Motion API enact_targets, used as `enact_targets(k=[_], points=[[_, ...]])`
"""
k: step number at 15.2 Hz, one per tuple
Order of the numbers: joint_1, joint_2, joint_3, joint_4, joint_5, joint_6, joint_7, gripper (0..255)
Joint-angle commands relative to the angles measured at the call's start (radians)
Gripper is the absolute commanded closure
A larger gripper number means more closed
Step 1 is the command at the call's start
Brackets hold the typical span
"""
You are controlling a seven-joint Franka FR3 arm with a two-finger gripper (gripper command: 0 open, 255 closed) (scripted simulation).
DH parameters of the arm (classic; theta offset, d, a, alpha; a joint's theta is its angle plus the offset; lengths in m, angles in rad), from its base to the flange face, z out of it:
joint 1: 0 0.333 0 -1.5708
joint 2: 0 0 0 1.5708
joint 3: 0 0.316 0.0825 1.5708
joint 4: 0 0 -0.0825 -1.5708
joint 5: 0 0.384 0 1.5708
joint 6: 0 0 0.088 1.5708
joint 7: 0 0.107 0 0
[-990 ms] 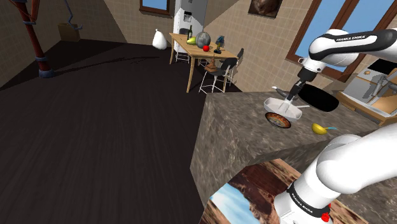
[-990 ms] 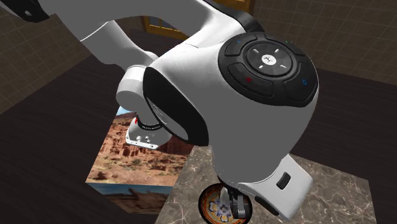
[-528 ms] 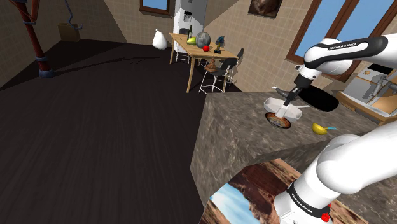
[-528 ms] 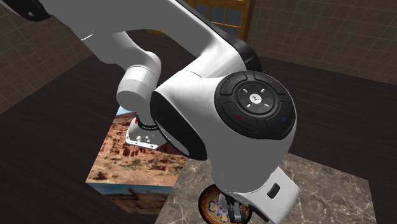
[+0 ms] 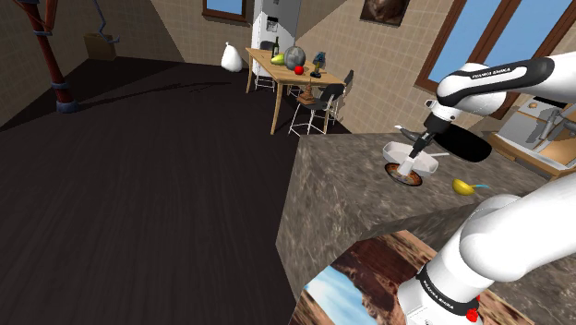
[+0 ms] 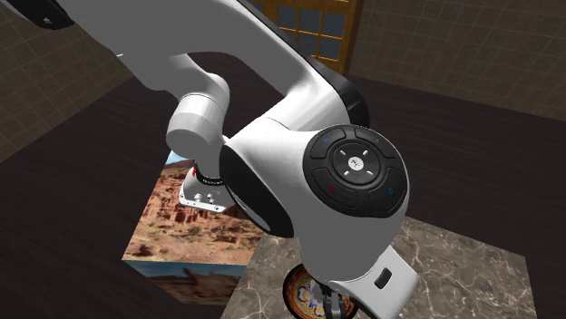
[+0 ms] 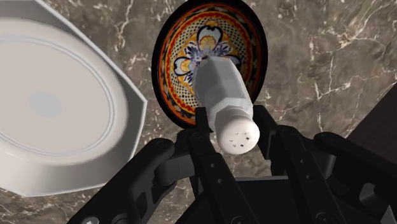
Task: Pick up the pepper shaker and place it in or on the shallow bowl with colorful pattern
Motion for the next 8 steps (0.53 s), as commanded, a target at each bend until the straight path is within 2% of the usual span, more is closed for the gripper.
enact_targets(k=[1, 2, 3, 8], points=[[0.0, 0.0, 0.0, 0.0, 0.0, 0.001, 0.0, 255], [0.0, 0.0, 0.0, 0.0, 0.0, 0.001, 0.0, 255], [0.0, 0.0, 0.0, 0.0, 0.0, 0.001, 0.0, 0], [0.0, 0.0, 0.0, 0.0, 0.0, 0.001, 0.0, 0]])
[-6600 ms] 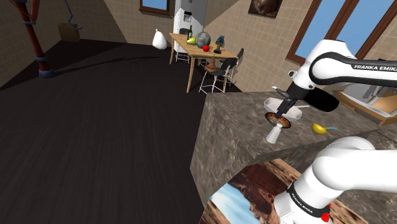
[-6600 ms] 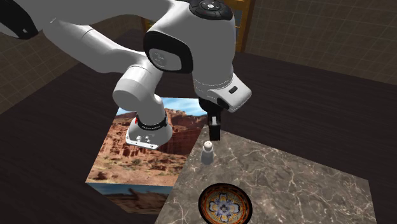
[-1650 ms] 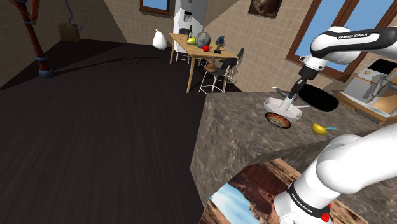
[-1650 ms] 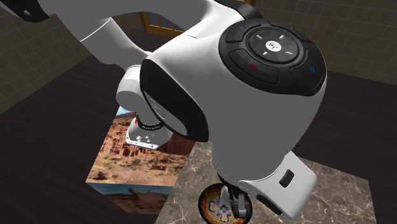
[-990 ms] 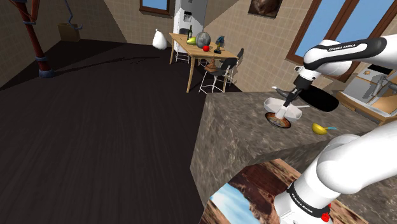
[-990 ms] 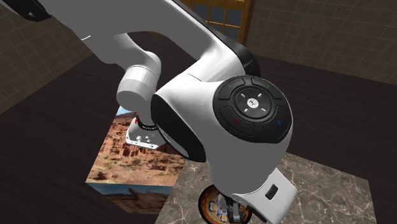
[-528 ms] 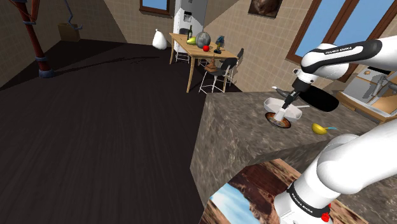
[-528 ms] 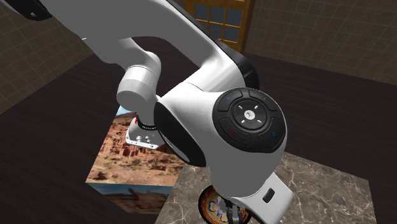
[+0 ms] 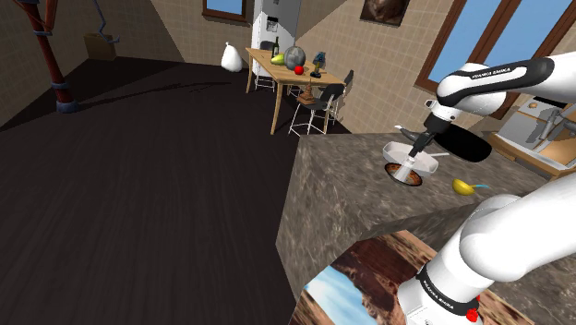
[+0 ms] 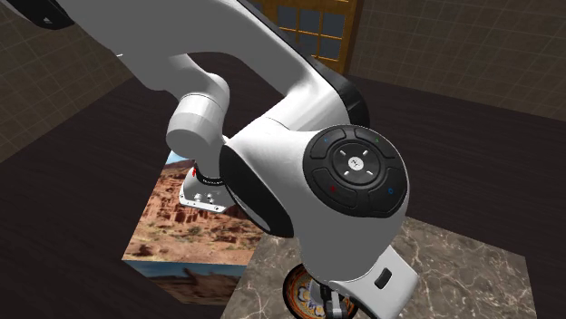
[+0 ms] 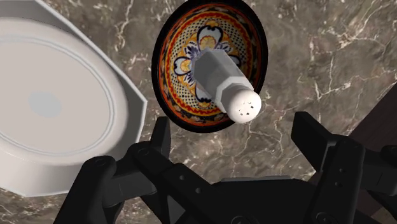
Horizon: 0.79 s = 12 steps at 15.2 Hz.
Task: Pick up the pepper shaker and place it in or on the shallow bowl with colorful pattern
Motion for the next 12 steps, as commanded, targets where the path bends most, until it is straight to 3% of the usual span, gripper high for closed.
enact_targets(k=[1, 4, 12], points=[[-0.006, -0.017, 0.013, 0.022, -0.005, -0.037, 0.006, 0], [-0.018, -0.054, 0.046, 0.09, -0.011, -0.138, 0.016, 0], [-0.018, -0.054, 0.046, 0.09, -0.011, -0.138, 0.016, 0]])
